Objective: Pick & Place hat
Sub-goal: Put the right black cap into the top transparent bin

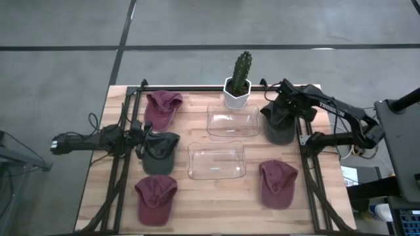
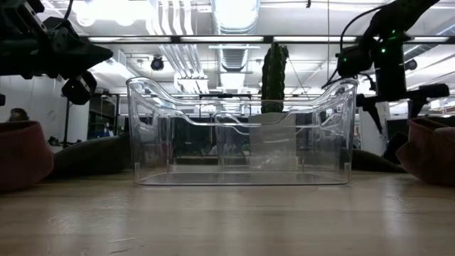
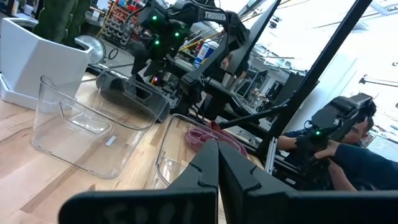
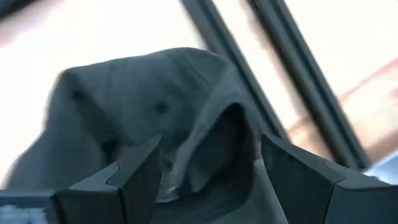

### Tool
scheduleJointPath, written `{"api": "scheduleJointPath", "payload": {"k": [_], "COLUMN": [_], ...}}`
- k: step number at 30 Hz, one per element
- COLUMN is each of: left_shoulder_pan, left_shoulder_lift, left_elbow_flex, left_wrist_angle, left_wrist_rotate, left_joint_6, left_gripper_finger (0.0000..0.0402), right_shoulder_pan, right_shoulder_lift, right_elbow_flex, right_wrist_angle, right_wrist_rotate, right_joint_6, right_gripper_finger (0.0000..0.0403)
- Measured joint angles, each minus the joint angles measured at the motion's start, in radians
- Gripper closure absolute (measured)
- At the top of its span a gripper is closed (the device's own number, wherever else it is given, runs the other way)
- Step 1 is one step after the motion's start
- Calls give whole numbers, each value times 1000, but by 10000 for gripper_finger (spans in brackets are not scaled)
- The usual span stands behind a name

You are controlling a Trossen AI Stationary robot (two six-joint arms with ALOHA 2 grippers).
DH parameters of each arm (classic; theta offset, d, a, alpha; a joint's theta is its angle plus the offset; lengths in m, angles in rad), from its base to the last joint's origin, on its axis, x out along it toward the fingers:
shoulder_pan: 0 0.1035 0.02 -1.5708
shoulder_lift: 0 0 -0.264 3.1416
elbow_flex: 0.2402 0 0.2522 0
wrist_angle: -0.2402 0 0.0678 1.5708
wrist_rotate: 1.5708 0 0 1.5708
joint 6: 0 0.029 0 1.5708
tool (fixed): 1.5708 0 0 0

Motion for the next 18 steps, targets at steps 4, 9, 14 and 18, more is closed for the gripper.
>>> {"api": "scheduleJointPath", "payload": {"k": [4, 9, 14, 18], "left_shoulder_pan": [0, 0, 0, 0], "left_shoulder_lift": [0, 0, 0, 0], "left_elbow_flex": [0, 0, 0, 0], "left_wrist_angle": [0, 0, 0, 0], "left_wrist_rotate": [0, 0, 0, 0], "left_joint_6": [0, 0, 0, 0], "left_gripper_finger": [401, 401, 401, 401], "right_shoulder_pan": [-28, -53, -66, -65], "right_shoulder_lift": [21, 43, 98, 161], "right_elbow_flex": [0, -1, -15, -22], "right_wrist_angle": [-22, -15, -9, 20], "right_wrist_rotate": [2, 4, 3, 1], "right_joint_6": [-12, -30, -37, -51], "right_gripper_finger": [138, 138, 138, 146]}}
